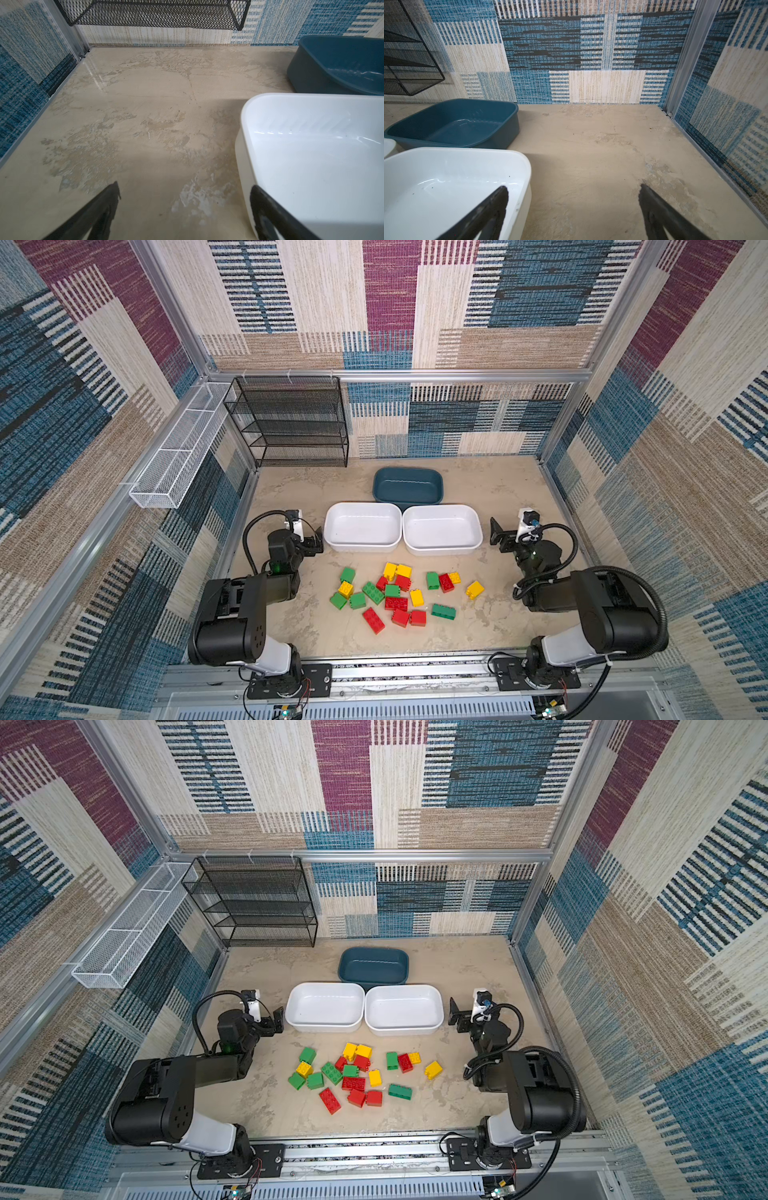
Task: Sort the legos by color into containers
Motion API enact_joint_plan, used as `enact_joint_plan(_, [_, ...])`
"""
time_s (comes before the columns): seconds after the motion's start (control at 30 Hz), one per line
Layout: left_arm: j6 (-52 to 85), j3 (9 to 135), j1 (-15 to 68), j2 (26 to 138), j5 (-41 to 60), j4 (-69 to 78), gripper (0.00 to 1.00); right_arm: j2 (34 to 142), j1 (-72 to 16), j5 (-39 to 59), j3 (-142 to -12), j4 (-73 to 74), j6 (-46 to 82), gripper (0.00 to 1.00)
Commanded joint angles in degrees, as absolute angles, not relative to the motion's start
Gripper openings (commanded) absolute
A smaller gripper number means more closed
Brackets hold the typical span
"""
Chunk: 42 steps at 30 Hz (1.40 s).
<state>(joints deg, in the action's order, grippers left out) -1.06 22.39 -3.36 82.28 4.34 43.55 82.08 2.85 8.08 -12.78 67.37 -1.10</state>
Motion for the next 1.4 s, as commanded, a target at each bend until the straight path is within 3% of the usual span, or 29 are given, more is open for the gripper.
enact_joint_plan(0.0, [1.98,23.0,-3.34,75.25,0.02,38.28,1.0,77.17,2.81,9.94,-14.75,60.84,-1.95,0.99])
enact_joint_plan(0.13, [4.5,25.41,-3.34,69.43,-3.42,31.03,1.0,69.27,2.81,11.67,-17.45,52.58,-2.17,0.99])
enact_joint_plan(0.33, [11.36,37.34,-3.26,61.53,-3.5,7.4,0.98,61.39,2.82,16.83,-24.68,37.69,-0.93,0.99])
enact_joint_plan(0.5, [14.63,51.07,-2.78,62.44,5.23,-15.81,0.96,59.43,2.81,22.51,-34.52,19.92,-0.04,0.99])
enact_joint_plan(0.73, [13.47,54.4,1.31,61.21,15.33,-32.81,1.0,58.82,2.58,34.8,-43.89,2.06,0.27,0.99])
enact_joint_plan(1.03, [13.03,51.42,15.61,58.08,8.29,-42.22,0.97,62.51,-3.95,40.36,-52.15,-12.15,0.33,0.99])
enact_joint_plan(1.37, [8.94,50.07,25.18,68.88,-0.58,-39.9,0.89,59.59,-12.12,40.21,-48.15,-15.92,2.84,0.99])
